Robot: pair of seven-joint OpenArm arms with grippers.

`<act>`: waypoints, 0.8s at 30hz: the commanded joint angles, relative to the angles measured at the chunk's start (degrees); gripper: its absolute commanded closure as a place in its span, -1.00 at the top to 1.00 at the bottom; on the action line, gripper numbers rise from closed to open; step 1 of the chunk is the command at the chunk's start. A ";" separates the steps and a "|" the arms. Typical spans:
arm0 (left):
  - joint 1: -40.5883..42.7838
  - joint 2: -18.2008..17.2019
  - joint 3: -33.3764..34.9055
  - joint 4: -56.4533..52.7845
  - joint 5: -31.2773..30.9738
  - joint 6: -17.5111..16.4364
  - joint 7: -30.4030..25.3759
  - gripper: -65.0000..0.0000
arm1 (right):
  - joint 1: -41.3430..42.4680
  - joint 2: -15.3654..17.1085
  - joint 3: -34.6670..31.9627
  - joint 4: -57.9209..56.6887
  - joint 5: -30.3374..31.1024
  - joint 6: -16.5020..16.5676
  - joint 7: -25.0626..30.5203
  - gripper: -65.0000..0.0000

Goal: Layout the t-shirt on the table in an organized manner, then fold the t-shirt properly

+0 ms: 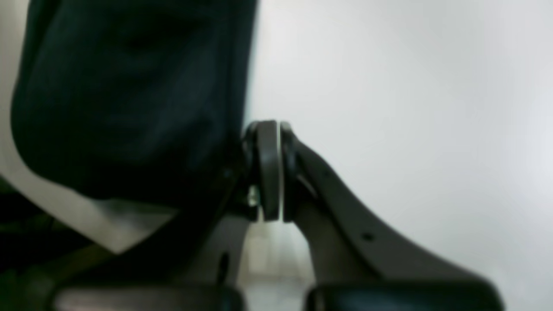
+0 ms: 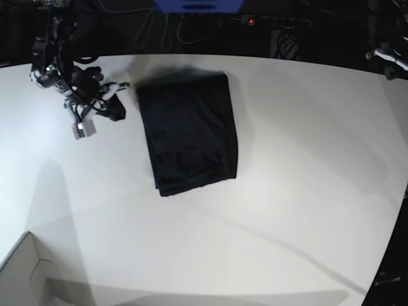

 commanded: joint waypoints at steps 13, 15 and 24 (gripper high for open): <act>0.01 -0.68 -0.08 1.43 -0.56 0.10 -0.73 -1.00 | -0.08 0.37 -9.58 0.78 0.98 0.35 1.14 -1.00; 0.01 -0.68 -0.08 1.43 -0.56 0.10 -0.73 -1.00 | -0.08 0.37 -10.46 0.78 0.98 0.35 1.14 -1.00; 0.28 -0.85 -0.08 1.43 -0.56 0.10 -0.73 -1.00 | -0.08 0.46 -9.93 2.89 0.98 0.35 1.14 -1.00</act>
